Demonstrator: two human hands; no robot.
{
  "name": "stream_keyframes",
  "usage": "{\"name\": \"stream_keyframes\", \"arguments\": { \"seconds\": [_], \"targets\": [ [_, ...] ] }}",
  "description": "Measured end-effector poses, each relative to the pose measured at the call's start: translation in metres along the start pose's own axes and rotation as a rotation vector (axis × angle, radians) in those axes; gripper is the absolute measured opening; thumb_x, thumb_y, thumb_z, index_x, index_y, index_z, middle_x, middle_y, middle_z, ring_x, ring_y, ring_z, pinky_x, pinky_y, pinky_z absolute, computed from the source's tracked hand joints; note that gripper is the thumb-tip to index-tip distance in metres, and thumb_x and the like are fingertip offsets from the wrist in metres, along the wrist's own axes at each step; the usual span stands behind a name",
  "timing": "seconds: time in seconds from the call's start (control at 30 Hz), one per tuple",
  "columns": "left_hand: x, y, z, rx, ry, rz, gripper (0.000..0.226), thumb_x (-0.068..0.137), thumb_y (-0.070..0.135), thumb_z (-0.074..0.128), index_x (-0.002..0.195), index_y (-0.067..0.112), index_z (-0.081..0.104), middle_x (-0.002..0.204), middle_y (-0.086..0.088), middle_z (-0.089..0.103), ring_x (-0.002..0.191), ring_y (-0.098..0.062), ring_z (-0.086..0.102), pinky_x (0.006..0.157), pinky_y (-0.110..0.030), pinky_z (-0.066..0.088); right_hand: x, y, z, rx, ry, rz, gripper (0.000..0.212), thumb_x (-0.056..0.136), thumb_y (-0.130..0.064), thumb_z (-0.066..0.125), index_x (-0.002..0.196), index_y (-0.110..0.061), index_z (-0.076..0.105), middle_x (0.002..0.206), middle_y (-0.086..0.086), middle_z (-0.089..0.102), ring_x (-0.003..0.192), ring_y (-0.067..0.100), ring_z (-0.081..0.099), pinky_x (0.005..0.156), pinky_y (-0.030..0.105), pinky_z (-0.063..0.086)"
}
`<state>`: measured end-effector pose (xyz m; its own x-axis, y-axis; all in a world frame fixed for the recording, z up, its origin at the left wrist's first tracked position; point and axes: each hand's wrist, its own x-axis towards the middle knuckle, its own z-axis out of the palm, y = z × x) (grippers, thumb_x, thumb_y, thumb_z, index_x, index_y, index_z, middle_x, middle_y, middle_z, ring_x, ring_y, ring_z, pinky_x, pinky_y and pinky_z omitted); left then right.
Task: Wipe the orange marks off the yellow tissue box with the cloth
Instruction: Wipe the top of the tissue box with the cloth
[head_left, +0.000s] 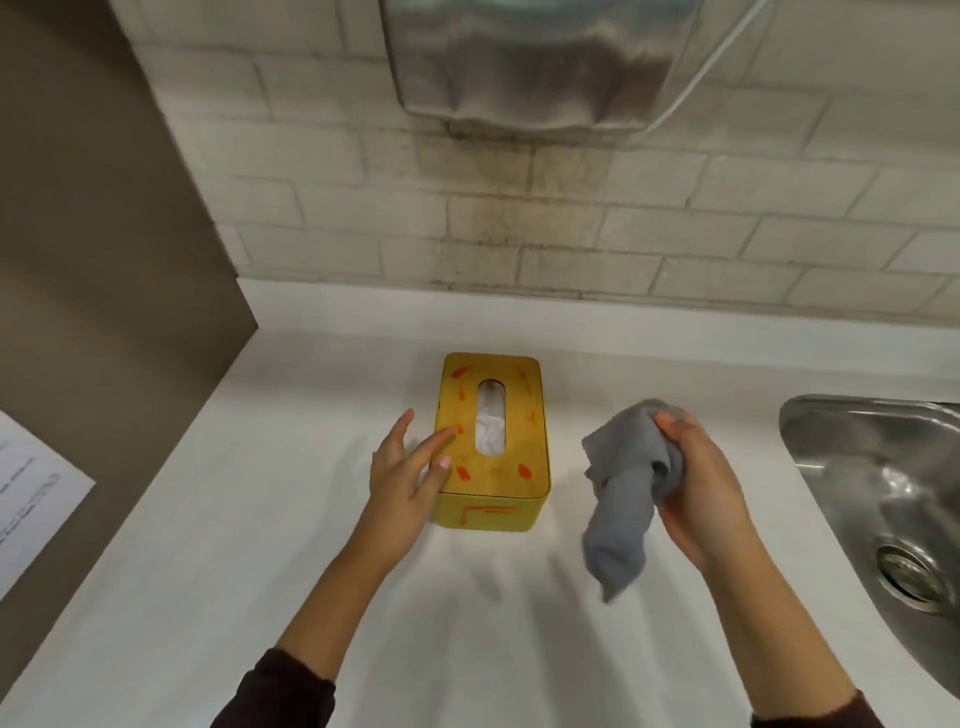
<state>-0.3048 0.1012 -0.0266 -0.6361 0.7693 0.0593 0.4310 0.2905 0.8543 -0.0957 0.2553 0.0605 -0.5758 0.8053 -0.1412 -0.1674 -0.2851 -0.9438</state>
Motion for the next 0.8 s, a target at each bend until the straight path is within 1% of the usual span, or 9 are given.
{"name": "stream_keyframes", "arguments": {
  "seconds": [0.07,0.13,0.23,0.33,0.43,0.5,0.6,0.7,0.8],
  "targets": [
    [0.006,-0.001,0.005,0.089,-0.004,0.028,0.031,0.096,0.037,0.038,0.124,0.046,0.050,0.155,0.005,0.015,0.143,-0.018,0.009,0.116,-0.045,0.001,0.013,0.006,0.014,-0.153,0.078,-0.041,0.017,0.094,-0.022,0.046,0.083,-0.021,0.059,0.080,0.006,0.063,0.078,0.022,0.061,0.073,0.039,0.048],
    [0.011,-0.003,0.010,0.216,-0.068,0.074,0.039,0.093,0.050,0.034,0.131,0.044,0.045,0.157,0.006,0.009,0.145,-0.014,-0.001,0.112,-0.047,-0.014,0.024,0.018,0.027,-0.378,0.132,-0.110,0.013,0.091,-0.027,0.055,0.085,-0.016,0.055,0.077,0.007,0.061,0.070,0.015,0.060,0.063,0.027,0.049],
    [0.016,-0.008,0.015,0.365,-0.164,0.114,0.067,0.076,0.076,0.032,0.137,0.049,0.030,0.157,0.013,-0.008,0.143,-0.010,-0.019,0.108,-0.050,-0.022,0.033,0.041,0.043,-0.562,0.087,-0.207,0.019,0.090,-0.027,0.058,0.083,-0.009,0.055,0.068,0.003,0.061,0.056,0.001,0.061,0.050,0.012,0.047],
    [0.019,-0.015,0.016,0.469,-0.168,0.185,0.089,0.058,0.091,0.034,0.136,0.050,0.027,0.151,0.022,-0.016,0.137,-0.005,-0.031,0.107,-0.053,-0.023,0.036,0.069,0.050,-0.765,-0.134,-0.236,0.020,0.091,-0.027,0.056,0.079,-0.012,0.060,0.078,0.008,0.061,0.072,0.015,0.063,0.065,0.025,0.052],
    [0.022,-0.018,0.016,0.535,-0.164,0.222,0.086,0.055,0.092,0.035,0.130,0.052,0.030,0.157,0.013,-0.012,0.134,-0.004,-0.035,0.106,-0.052,-0.025,0.035,0.096,0.043,-1.067,-0.150,-0.303,0.025,0.091,-0.031,0.055,0.110,-0.016,0.058,0.107,-0.004,0.045,0.100,0.013,0.045,0.085,0.018,0.036],
    [0.022,-0.018,0.016,0.550,-0.158,0.225,0.080,0.058,0.091,0.032,0.127,0.050,0.034,0.158,0.008,-0.008,0.133,-0.004,-0.037,0.105,-0.051,-0.026,0.033,0.100,0.041,-1.148,-0.182,-0.404,0.023,0.090,-0.027,0.057,0.111,-0.018,0.059,0.109,-0.003,0.044,0.101,0.014,0.041,0.086,0.019,0.036],
    [0.022,-0.019,0.016,0.547,-0.151,0.232,0.077,0.059,0.090,0.028,0.125,0.050,0.036,0.158,0.007,-0.007,0.131,-0.003,-0.038,0.104,-0.051,-0.027,0.036,0.092,0.035,-1.217,-0.291,-0.482,0.012,0.087,-0.019,0.061,0.098,-0.017,0.066,0.107,0.005,0.052,0.098,0.020,0.049,0.083,0.022,0.039],
    [0.023,-0.020,0.015,0.518,-0.155,0.233,0.078,0.058,0.091,0.028,0.123,0.049,0.038,0.159,0.006,-0.006,0.132,-0.005,-0.035,0.104,-0.050,-0.027,0.045,0.082,0.027,-1.215,-0.238,-0.462,0.010,0.087,-0.013,0.061,0.094,-0.011,0.069,0.110,0.010,0.054,0.099,0.024,0.056,0.082,0.028,0.048],
    [0.023,-0.019,0.016,0.511,-0.151,0.224,0.078,0.058,0.091,0.028,0.122,0.049,0.040,0.159,0.005,-0.005,0.133,-0.006,-0.032,0.105,-0.052,-0.024,0.049,0.082,0.035,-1.264,-0.191,-0.490,0.012,0.087,-0.008,0.059,0.095,-0.006,0.068,0.109,0.013,0.057,0.098,0.025,0.057,0.081,0.024,0.045]
  ]
}}
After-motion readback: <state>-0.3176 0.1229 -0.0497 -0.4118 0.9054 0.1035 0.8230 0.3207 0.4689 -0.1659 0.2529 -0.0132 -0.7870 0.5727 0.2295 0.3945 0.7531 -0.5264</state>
